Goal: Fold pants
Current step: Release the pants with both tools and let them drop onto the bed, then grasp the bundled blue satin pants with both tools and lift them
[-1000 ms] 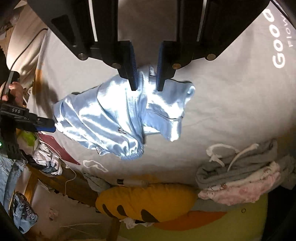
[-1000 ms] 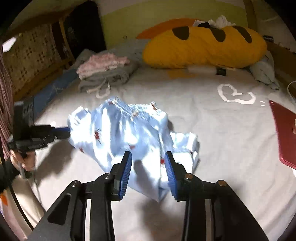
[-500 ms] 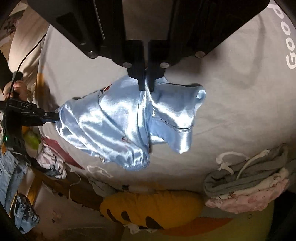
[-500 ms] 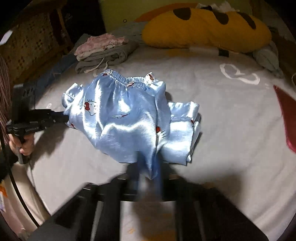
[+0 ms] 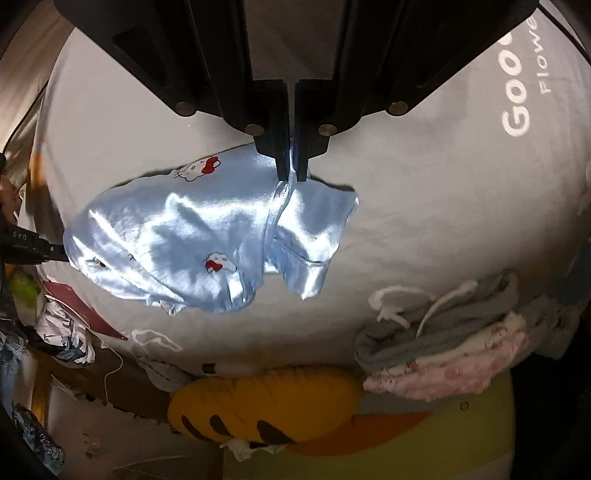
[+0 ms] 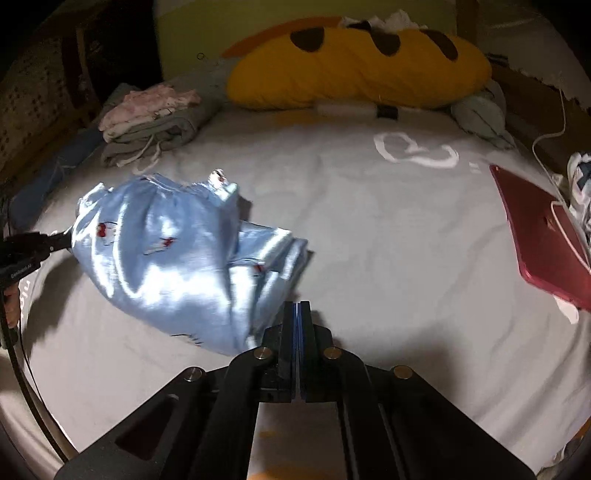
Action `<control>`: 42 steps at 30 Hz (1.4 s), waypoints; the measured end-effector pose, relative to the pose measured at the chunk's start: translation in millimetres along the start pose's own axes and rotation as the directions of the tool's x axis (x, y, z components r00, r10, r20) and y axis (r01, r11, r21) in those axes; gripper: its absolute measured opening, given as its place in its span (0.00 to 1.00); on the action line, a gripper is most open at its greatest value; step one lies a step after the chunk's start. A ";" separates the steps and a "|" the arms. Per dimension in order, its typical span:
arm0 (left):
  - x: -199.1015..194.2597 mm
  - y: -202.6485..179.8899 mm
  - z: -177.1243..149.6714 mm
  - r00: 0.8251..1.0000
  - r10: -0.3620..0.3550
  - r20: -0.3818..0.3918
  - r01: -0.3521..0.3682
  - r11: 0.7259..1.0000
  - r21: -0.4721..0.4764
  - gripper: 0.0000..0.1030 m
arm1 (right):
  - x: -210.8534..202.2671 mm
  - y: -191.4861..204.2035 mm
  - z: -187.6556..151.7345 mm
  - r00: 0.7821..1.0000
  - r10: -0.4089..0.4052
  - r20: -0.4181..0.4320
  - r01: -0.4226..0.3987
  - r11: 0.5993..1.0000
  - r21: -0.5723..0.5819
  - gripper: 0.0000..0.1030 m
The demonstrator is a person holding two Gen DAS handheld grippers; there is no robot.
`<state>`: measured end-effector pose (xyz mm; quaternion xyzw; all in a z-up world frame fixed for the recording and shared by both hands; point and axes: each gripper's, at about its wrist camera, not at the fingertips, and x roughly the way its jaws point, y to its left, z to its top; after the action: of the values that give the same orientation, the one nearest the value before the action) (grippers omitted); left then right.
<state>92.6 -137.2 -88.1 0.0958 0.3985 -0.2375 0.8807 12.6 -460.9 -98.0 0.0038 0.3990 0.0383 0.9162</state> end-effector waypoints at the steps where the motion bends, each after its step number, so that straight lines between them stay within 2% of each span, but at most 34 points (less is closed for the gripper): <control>1: -1.4 -1.4 -1.3 1.000 0.002 0.004 -0.002 1.000 0.011 0.02 | -3.1 0.8 0.5 1.000 0.016 0.015 -0.016 1.000 -0.003 0.00; 5: -10.5 -2.9 2.0 0.999 -0.012 0.052 0.011 1.000 0.016 0.04 | -19.7 5.9 5.3 0.993 0.051 0.103 -0.050 0.999 -0.012 0.00; 8: -13.5 -0.3 4.1 0.998 -0.028 0.065 0.028 1.000 -0.004 0.04 | -24.7 9.1 9.3 0.986 0.106 0.128 -0.107 0.994 -0.005 0.01; 14: -15.5 -1.8 6.5 0.998 -0.019 0.065 0.019 1.000 -0.003 0.04 | -22.9 16.3 18.0 0.983 0.112 0.144 -0.115 0.993 0.008 0.03; 20: -31.5 0.6 8.8 0.994 0.002 0.111 0.001 1.000 -0.031 0.04 | -18.0 12.4 21.9 0.988 0.047 0.144 -0.055 0.997 0.058 0.05; 24: -41.4 0.6 8.7 0.987 0.061 0.147 -0.059 0.998 -0.017 0.04 | -23.3 -1.0 21.6 0.987 0.026 0.158 -0.044 0.993 0.114 0.05; 28: -46.4 4.6 10.2 0.984 0.049 0.169 -0.043 0.998 -0.038 0.04 | -31.8 -6.3 19.4 0.983 -0.002 0.184 -0.021 0.992 0.121 0.05; 30: -50.7 2.8 12.7 0.982 0.035 0.188 -0.029 0.999 -0.032 0.13 | -33.1 -9.4 18.9 0.983 0.001 0.185 -0.026 0.991 0.132 0.05; 31: -53.2 1.2 14.1 0.980 0.029 0.198 -0.024 0.999 -0.028 0.28 | -32.9 -10.8 18.9 0.983 0.006 0.184 -0.032 0.990 0.139 0.05; 32: -55.3 -0.1 15.4 0.978 0.028 0.209 -0.023 0.999 -0.026 0.50 | -32.0 -12.0 19.0 0.983 0.013 0.183 -0.040 0.988 0.147 0.06; 33: -56.8 -0.5 16.4 0.976 0.029 0.218 -0.023 0.999 -0.033 0.60 | -30.9 -12.7 19.4 0.984 0.018 0.180 -0.047 0.987 0.155 0.13; 34: -58.3 -0.8 17.3 0.974 0.026 0.226 -0.017 0.999 -0.042 0.75 | -29.2 -13.1 20.2 0.984 0.021 0.175 -0.051 0.985 0.166 0.22; 35: -58.2 0.0 18.4 0.973 0.012 0.229 0.000 0.999 -0.050 0.83 | -28.2 -12.8 20.5 0.984 0.022 0.175 -0.052 0.984 0.172 0.48; 36: -55.9 0.9 19.8 0.976 -0.005 0.216 0.018 0.998 -0.057 0.84 | -28.3 -12.1 21.0 0.982 0.022 0.185 -0.056 0.982 0.182 0.72; 38: -46.9 3.7 21.2 0.985 -0.028 0.170 0.044 0.995 -0.093 0.86 | -30.3 -9.0 21.1 0.976 0.025 0.214 -0.067 0.980 0.189 0.85; 40: -33.2 11.8 18.6 0.988 -0.105 0.110 0.122 0.979 -0.164 0.86 | -25.3 -7.2 23.3 0.979 0.059 0.193 -0.096 0.978 0.188 0.85; 41: -25.6 16.5 16.3 0.985 -0.153 0.079 0.166 0.963 -0.211 0.86 | -19.4 -7.4 24.0 0.982 0.095 0.162 -0.127 0.972 0.199 0.85; 42: -16.9 23.4 12.9 0.975 -0.217 0.051 0.223 0.935 -0.275 0.86 | -12.9 -7.7 23.8 0.983 0.136 0.126 -0.162 0.962 0.221 0.85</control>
<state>103.0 -115.7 -67.3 -0.0770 0.4274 -0.2768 0.8572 21.9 -469.0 -72.6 0.1422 0.3485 0.0605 0.9245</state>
